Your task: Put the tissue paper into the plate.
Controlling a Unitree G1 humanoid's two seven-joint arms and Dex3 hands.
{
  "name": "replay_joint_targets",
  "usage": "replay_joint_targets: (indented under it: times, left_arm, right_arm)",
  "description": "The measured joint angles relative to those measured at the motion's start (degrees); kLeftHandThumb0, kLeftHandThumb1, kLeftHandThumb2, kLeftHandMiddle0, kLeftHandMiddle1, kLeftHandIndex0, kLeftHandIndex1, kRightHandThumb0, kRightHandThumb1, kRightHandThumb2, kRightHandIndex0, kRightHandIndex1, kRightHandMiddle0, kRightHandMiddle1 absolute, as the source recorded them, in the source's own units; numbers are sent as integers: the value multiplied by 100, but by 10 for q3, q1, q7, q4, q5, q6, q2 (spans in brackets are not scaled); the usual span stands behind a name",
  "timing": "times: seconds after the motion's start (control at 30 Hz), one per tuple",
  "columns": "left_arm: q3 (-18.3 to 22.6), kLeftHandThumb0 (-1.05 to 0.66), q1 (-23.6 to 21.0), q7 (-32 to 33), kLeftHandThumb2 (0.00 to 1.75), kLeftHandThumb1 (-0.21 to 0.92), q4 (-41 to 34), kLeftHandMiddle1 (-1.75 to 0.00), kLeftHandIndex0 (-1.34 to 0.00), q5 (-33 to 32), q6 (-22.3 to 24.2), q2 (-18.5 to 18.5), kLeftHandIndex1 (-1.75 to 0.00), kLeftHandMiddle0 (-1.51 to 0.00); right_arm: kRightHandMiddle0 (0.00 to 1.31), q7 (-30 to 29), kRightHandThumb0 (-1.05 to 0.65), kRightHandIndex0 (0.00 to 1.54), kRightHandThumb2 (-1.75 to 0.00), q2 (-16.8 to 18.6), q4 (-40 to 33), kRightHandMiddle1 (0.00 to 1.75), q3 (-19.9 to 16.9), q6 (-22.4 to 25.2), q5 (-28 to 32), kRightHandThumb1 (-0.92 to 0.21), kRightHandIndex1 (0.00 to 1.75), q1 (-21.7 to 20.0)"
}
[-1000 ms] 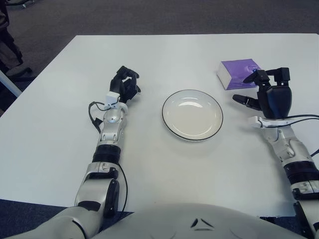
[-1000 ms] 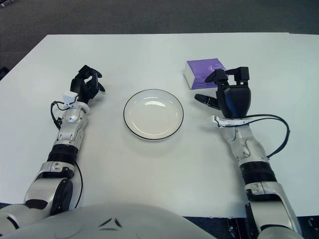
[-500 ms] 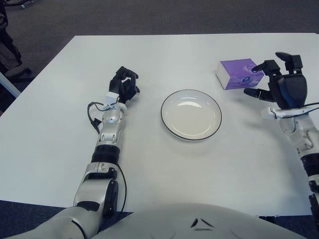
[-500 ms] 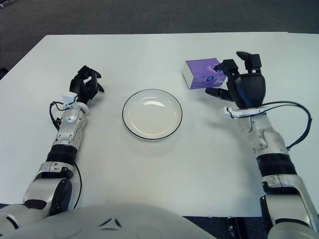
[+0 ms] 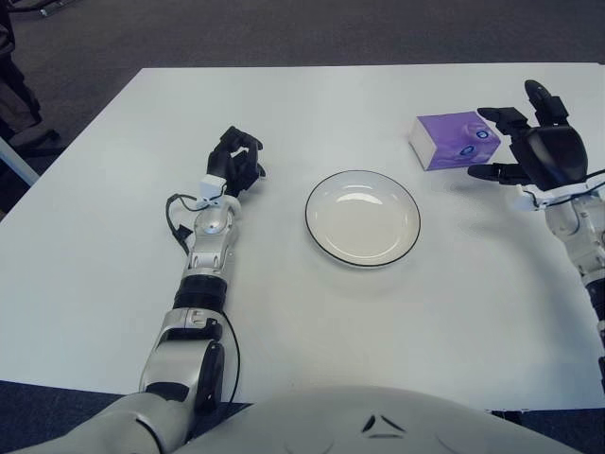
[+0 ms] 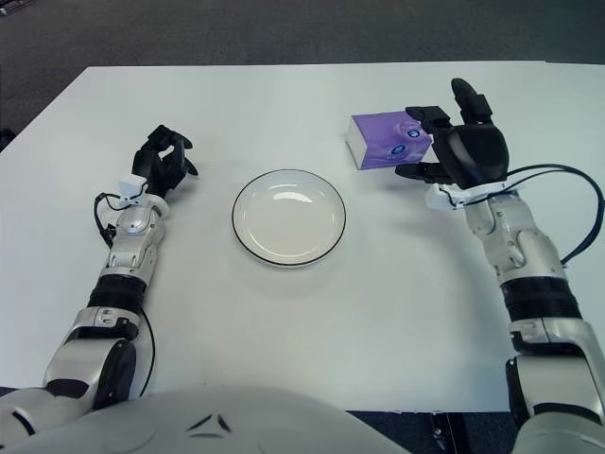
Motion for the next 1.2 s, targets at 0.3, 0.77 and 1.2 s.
replay_joint_targets:
  times: [0.3, 0.77, 1.2]
  left_arm:
    - [0, -35, 0, 0, 55, 92, 0, -175, -61, -1, 0, 0, -175, -83]
    - [0, -35, 0, 0, 55, 92, 0, -175, -61, -1, 0, 0, -175, -83]
    - [-1, -35, 0, 0, 55, 92, -3, -175, -61, -1, 0, 0, -175, -83]
  right_arm:
    - [21, 37, -90, 19, -42, -15, 72, 6, 33, -41, 1, -92, 0, -63]
    - [16, 224, -96, 10, -49, -2, 149, 2, 59, -55, 87, -92, 0, -147]
    - [15, 206, -98, 9, -52, 25, 261, 1, 96, -80, 80, -92, 0, -222]
